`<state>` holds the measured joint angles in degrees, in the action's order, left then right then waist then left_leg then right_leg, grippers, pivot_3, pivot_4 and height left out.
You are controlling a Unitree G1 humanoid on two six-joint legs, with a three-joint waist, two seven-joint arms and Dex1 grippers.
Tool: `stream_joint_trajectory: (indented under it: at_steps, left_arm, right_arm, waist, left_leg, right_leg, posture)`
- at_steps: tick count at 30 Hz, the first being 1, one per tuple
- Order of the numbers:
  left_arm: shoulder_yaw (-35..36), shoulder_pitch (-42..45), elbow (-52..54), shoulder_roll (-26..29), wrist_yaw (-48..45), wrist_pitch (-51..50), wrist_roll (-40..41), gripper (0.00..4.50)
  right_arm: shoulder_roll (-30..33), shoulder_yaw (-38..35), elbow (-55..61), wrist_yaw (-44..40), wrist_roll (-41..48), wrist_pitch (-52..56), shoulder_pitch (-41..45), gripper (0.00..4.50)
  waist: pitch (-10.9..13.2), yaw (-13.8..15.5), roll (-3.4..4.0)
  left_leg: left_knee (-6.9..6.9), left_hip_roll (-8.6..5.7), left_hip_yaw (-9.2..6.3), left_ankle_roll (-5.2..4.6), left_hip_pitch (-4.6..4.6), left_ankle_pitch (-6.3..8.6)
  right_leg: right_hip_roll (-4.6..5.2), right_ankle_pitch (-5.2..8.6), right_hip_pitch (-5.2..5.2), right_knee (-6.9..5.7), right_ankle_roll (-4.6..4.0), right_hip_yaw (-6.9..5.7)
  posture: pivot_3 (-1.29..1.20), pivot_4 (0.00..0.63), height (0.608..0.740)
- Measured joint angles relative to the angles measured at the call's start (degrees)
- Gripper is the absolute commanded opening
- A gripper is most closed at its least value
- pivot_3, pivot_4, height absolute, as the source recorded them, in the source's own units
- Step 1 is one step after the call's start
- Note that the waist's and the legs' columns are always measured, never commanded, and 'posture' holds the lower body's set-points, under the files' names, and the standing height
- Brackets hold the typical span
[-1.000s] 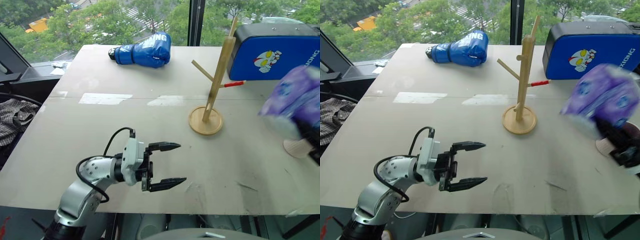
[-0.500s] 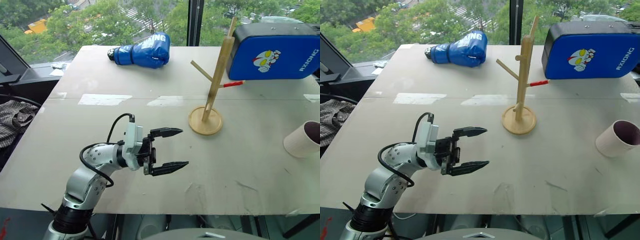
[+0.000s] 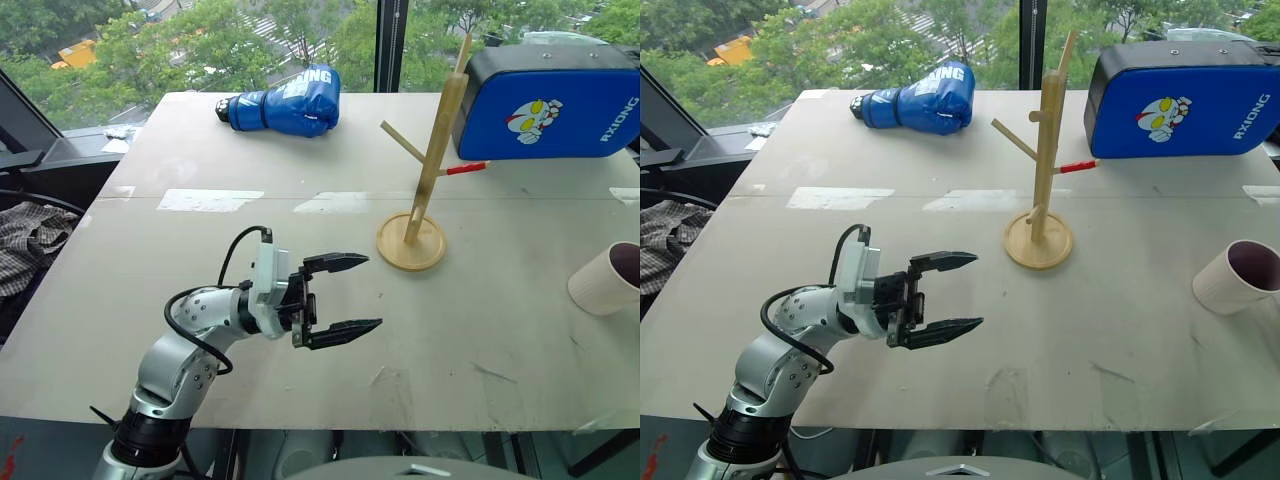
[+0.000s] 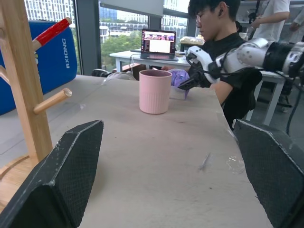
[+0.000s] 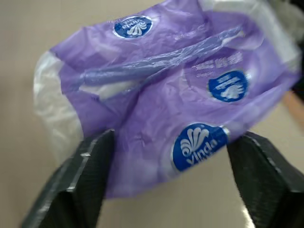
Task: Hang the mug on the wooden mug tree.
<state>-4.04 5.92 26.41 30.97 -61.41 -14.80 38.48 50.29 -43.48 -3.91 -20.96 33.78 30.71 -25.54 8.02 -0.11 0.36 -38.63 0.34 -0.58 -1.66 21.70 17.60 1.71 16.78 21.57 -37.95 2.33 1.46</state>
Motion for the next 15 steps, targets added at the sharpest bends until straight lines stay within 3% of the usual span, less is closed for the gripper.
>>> stream_joint_trajectory:
  at_steps: [4,11,15]
  left_arm:
    - [-0.05,0.18,-0.22,0.14,-1.08,0.06,-0.03,4.50]
    - [-0.41,0.48,-0.27,0.16,-1.97,0.11,-0.04,4.50]
    - [0.25,0.31,-0.08,0.66,-1.82,-0.03,0.00,4.50]
  right_arm:
    - [0.38,-3.23,3.32,-14.26,-3.99,-9.82,-8.43,3.79]
    - [4.18,-5.85,-1.63,-25.74,-4.41,-15.74,-1.94,3.79]
    - [8.78,-2.14,-9.34,-29.27,-7.91,-19.41,5.68,3.79]
  waist:
    - [0.07,-0.68,-0.11]
    - [0.18,-0.70,-0.30]
    - [0.22,-0.58,-0.37]
  left_leg:
    - [-0.01,0.01,0.06,0.00,-0.02,0.00]
    - [-0.01,0.01,0.17,-0.01,-0.23,0.00]
    - [-0.02,0.01,0.14,0.01,-0.16,-0.01]
  right_leg:
    - [0.00,0.00,-0.01,-0.02,0.00,0.07]
    - [-0.03,-0.01,-0.13,-0.03,0.00,0.19]
    - [-0.01,-0.01,-0.08,-0.01,-0.01,0.14]
  posture:
    - [0.00,0.150,0.740]
    - [0.00,0.150,0.740]
    - [0.00,0.150,0.740]
